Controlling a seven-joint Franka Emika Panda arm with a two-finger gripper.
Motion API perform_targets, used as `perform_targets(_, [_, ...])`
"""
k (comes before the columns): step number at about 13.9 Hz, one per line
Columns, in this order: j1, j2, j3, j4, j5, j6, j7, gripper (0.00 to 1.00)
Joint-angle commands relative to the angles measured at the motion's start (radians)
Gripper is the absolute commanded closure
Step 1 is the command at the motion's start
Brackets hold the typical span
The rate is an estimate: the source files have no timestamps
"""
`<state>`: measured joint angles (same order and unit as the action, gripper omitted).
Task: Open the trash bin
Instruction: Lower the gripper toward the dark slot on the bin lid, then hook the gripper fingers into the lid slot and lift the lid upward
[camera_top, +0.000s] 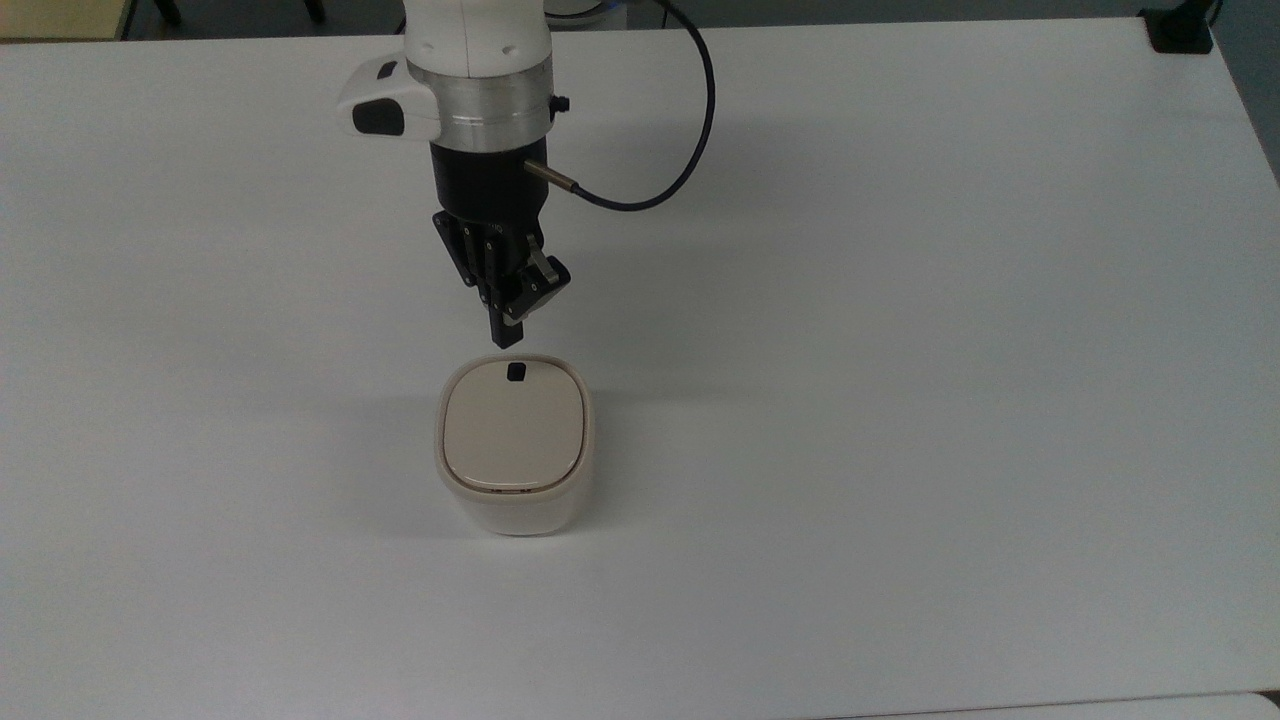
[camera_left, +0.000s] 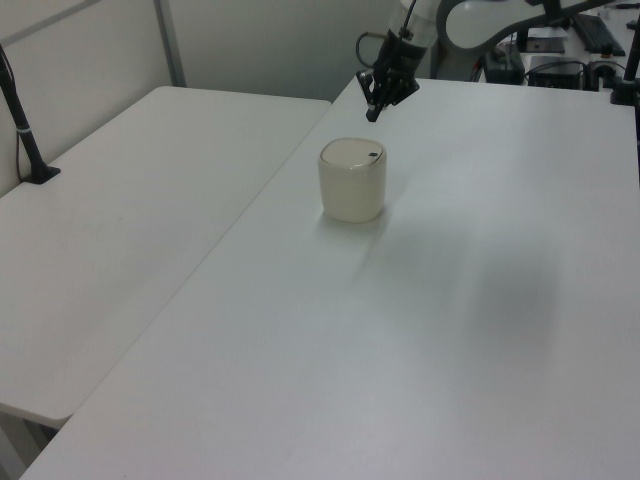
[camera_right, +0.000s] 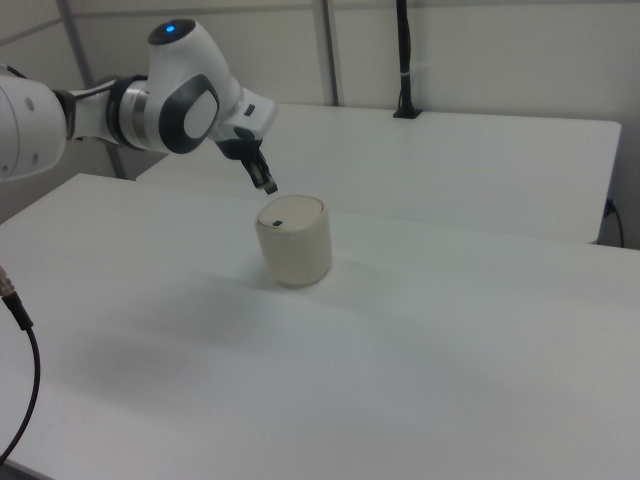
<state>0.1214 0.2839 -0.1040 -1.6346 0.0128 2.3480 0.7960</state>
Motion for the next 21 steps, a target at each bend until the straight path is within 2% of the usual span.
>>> perform_targets(1, [0.006,0.026,-0.005,-0.016,-0.043,0.028,0.026,1.00])
perform_targets(11, [0.014,0.067,-0.003,-0.059,-0.079,0.093,0.028,1.00])
perform_targets(16, [0.026,0.078,-0.002,-0.074,-0.123,0.093,0.029,1.00])
perform_targets(21, [0.023,0.068,-0.002,-0.068,-0.117,0.090,0.035,1.00])
